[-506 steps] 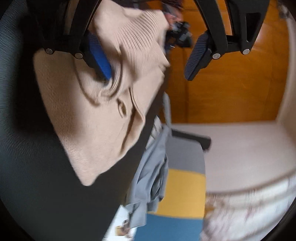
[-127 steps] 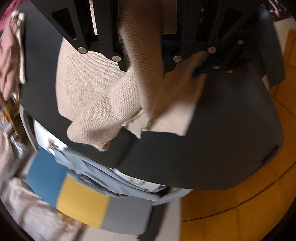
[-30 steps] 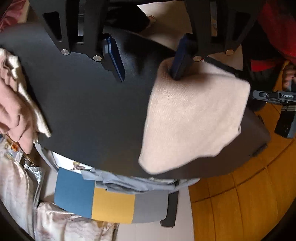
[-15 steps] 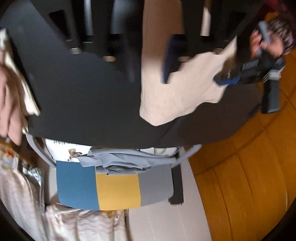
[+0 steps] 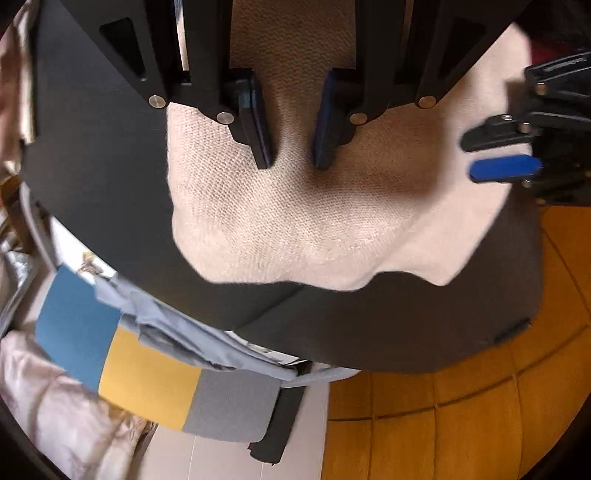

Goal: Fold clothes
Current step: 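Press the folded sweater flat with both grippers open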

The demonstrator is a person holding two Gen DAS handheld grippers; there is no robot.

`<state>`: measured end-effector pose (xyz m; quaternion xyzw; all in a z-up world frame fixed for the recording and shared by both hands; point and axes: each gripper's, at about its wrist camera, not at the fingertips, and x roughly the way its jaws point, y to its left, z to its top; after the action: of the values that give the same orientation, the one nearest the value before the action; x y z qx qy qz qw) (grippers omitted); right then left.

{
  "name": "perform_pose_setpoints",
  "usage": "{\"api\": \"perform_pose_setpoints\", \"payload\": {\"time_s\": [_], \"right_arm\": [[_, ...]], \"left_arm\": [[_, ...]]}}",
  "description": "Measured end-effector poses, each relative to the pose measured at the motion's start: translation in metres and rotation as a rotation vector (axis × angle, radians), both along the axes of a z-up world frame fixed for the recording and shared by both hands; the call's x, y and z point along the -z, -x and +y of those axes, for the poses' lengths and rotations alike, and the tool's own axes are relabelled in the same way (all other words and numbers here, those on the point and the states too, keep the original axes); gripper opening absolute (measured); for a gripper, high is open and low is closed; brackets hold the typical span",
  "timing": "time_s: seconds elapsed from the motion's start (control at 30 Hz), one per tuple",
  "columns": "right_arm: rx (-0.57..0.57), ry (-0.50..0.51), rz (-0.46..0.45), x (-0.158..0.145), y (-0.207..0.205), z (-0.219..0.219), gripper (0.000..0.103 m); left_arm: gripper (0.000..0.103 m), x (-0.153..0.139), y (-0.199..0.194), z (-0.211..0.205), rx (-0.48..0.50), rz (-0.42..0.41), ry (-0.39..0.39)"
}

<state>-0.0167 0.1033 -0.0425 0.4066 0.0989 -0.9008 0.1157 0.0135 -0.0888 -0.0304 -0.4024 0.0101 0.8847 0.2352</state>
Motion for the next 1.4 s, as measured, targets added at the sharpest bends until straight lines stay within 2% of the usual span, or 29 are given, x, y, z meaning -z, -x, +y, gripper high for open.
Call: {"api": "perform_pose_setpoints", "payload": {"time_s": [0.07, 0.1, 0.17, 0.2, 0.27, 0.37, 0.43, 0.47, 0.6, 0.7, 0.83, 0.93, 1.0, 1.1, 1.2, 1.37, 1.4], "right_arm": [[0.010, 0.042, 0.017, -0.005, 0.000, 0.006, 0.027], [0.016, 0.063, 0.025, -0.008, -0.001, 0.009, 0.027], [0.026, 0.104, 0.042, -0.013, -0.001, 0.014, 0.027], [0.031, 0.125, 0.050, -0.015, -0.001, 0.017, 0.027], [0.042, 0.167, 0.067, -0.020, -0.002, 0.023, 0.027], [0.088, 0.297, 0.100, -0.040, 0.000, 0.047, 0.027], [0.075, 0.261, 0.068, -0.037, 0.007, 0.047, 0.027], [0.049, 0.231, 0.051, -0.032, 0.009, 0.043, 0.027], [0.009, 0.182, 0.001, -0.006, 0.016, 0.033, 0.027], [0.045, 0.170, 0.002, 0.002, 0.023, 0.028, 0.027], [0.107, 0.062, 0.013, 0.003, 0.039, 0.014, 0.027], [0.193, 0.062, 0.013, 0.002, 0.060, 0.018, 0.027], [0.244, 0.078, 0.011, 0.002, 0.074, 0.024, 0.027], [0.274, 0.080, 0.016, 0.002, 0.086, 0.028, 0.027], [0.266, 0.068, 0.016, 0.001, 0.090, 0.029, 0.027], [0.256, 0.045, 0.009, -0.004, 0.090, 0.029, 0.028], [0.255, 0.044, 0.012, -0.006, 0.088, 0.028, 0.029]], "left_arm": [[0.019, -0.009, 0.008, -0.013, -0.093, -0.025, -0.029], [0.020, -0.013, 0.010, -0.016, -0.105, -0.030, -0.057], [0.020, -0.026, 0.016, -0.013, -0.083, -0.042, -0.134], [0.020, -0.031, 0.017, -0.007, -0.062, -0.035, -0.147], [0.021, -0.043, 0.016, 0.015, -0.001, 0.017, -0.116], [0.022, -0.037, 0.019, 0.040, 0.040, 0.022, -0.039], [0.022, -0.024, 0.018, 0.043, 0.016, 0.006, 0.007], [0.026, -0.017, 0.017, 0.044, 0.005, -0.001, 0.030], [0.032, -0.007, 0.007, 0.034, -0.006, 0.088, 0.111], [0.035, -0.003, 0.019, 0.028, 0.003, 0.073, 0.081], [0.035, -0.004, 0.066, 0.032, 0.013, 0.020, 0.056], [0.035, -0.004, 0.104, 0.043, 0.031, -0.002, 0.053], [0.035, -0.004, 0.121, 0.050, 0.049, 0.019, 0.074], [0.035, -0.004, 0.130, 0.057, 0.054, 0.051, 0.094], [0.032, -0.014, 0.128, 0.052, 0.035, 0.022, 0.084], [0.031, -0.030, 0.095, 0.038, 0.027, -0.009, 0.047], [0.031, -0.029, 0.088, 0.037, 0.034, -0.006, 0.061]]}}
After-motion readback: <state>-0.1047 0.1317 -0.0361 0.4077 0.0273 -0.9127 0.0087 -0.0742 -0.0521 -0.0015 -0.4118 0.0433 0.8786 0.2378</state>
